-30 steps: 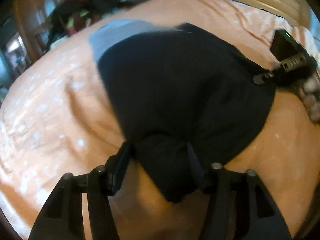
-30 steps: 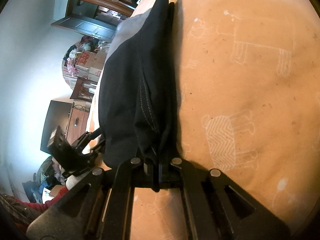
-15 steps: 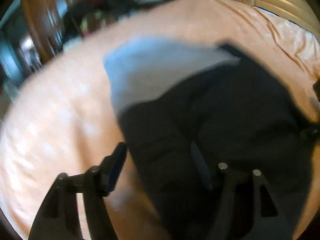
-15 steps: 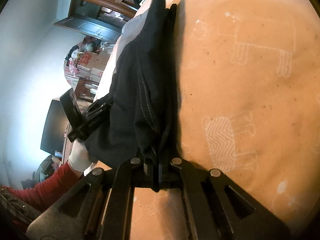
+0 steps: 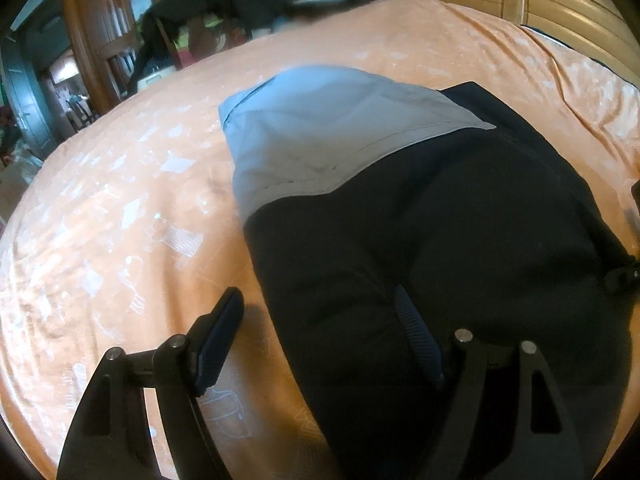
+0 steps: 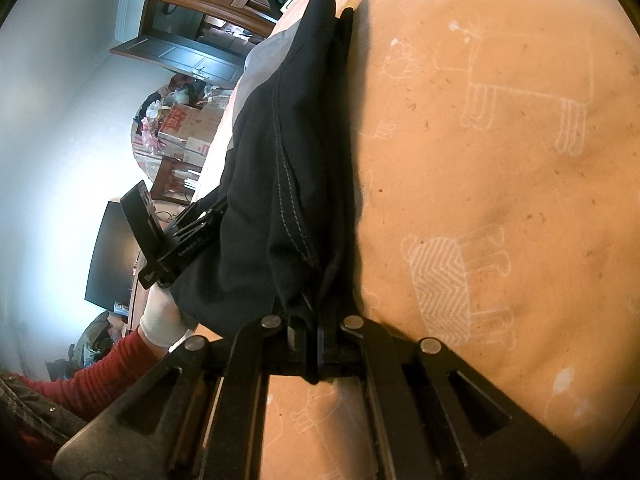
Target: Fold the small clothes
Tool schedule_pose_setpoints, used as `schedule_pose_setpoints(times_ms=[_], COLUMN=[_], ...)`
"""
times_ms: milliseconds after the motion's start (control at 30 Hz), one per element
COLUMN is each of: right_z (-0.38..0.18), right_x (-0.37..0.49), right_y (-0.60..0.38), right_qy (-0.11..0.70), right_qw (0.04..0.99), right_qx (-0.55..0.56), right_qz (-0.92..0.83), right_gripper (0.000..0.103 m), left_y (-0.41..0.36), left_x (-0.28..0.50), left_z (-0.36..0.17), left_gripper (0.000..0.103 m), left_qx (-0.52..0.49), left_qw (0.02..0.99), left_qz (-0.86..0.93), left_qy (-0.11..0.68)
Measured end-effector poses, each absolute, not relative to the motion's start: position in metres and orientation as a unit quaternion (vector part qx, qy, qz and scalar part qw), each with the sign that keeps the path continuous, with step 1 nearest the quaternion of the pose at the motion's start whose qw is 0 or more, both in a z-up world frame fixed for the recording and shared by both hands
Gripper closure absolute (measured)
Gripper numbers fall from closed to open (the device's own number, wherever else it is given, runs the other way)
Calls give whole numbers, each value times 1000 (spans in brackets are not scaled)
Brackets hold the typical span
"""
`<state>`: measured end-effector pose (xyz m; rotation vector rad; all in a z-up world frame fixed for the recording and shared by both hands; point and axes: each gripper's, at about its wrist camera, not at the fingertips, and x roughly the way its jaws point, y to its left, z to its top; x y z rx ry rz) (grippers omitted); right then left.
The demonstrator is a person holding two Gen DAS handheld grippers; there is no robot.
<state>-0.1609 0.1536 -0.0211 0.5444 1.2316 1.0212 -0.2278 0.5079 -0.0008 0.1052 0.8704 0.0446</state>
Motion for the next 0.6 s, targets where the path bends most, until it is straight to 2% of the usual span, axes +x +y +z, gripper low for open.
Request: schedule_pose_setpoints(times_ms=[167,200,300,367,433,500,533,600], right_z=[-21,-21,-21,-22,-22,-22,-22,-22], right_x=[-161,-159,-157,-156,-156,-156,-156,-156], right_y=[154,153,153,152,152,152,152,152], right_qy=[545,545,543,542,542,542,541,541], right_qw=[664,664,664,664,665,665,664,664], right_qx=[241,242,244,244,244,244,245,245], right_qz=[452,452,453,453,453,453,454,454], right_gripper=[103,103,103,103,103,103,103,103], left_y=[504,503,501,508,513,513,513,506], left_x=[-230,-231,-226,-207,-182,-154,-144,-142], left_z=[5,12,52,71,69,39,16,6], left_gripper=[25,35,49,49,49,49,43,40], left_qx=[52,55,67,54,49,73,83,107], left_qw=[906,906,923,931,926,899,881,877], left_qz=[20,10,7,10,15,34,32,44], left_qy=[420,419,379,361,374,431,465,467])
